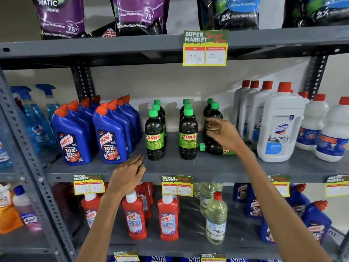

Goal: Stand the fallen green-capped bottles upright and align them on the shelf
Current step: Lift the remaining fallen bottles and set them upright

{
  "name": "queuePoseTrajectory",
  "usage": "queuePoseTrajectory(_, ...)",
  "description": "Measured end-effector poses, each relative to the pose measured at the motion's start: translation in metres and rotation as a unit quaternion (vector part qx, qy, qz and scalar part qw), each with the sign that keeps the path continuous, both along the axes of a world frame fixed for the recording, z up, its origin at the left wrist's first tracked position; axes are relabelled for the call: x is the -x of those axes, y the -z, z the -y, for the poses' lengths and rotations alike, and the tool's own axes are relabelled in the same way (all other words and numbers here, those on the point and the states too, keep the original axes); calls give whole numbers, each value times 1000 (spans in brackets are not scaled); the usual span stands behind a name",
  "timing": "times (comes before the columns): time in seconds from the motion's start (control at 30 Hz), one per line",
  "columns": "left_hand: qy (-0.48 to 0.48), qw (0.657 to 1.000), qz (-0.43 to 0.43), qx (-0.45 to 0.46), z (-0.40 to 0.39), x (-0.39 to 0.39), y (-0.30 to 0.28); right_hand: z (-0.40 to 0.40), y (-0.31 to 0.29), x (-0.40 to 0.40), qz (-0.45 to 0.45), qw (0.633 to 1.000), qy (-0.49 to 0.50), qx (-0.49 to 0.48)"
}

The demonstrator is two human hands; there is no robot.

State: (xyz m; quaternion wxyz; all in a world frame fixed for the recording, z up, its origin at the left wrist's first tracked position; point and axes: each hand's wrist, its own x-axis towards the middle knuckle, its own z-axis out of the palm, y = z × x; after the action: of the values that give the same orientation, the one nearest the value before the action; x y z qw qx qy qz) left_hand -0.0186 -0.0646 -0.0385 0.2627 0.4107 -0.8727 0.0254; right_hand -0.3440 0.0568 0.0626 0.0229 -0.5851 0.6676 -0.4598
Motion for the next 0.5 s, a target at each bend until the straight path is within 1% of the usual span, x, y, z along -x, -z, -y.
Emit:
queuePoseTrajectory(0.03, 1, 1000, 1, 1, 0, 0, 0, -6, -2, 13, -78, 995, 34, -43)
queuePoseTrajectory(0.07, 1, 1000, 2, 2, 0, 1, 1, -12, -2, 25, -133, 984, 56, -104)
queuePoseTrajectory(0.1, 0, 1000, 3, 3, 0, 1, 1, -17, -2, 34, -169, 967, 67, -176)
queuePoseTrajectory(0.17, -3, 1000, 3, 0, 0, 1, 1, -25, 3, 43, -198, 932, 64, -296)
queuePoseTrajectory(0.2, -3, 1000, 3, -3, 0, 1, 0, -27, 6, 43, -205, 919, 73, -328)
queuePoseTrajectory(0.23, -3, 1000, 3, -5, 0, 1, 0, -27, 12, 43, -223, 912, 87, -332)
queuePoseTrajectory(0.3, -1, 1000, 3, -6, -1, 2, 0, -27, 18, 40, -272, 903, 132, -306)
queuePoseTrajectory(0.4, -3, 1000, 5, -12, -1, 1, 1, -31, 16, 34, -363, 861, 184, -304)
queuePoseTrajectory(0.43, -4, 1000, 4, -14, 0, 0, 1, -33, 15, 33, -373, 854, 192, -307)
queuePoseTrajectory(0.5, -3, 1000, 1, -16, 1, 0, 1, -40, 14, 30, -356, 861, 196, -305)
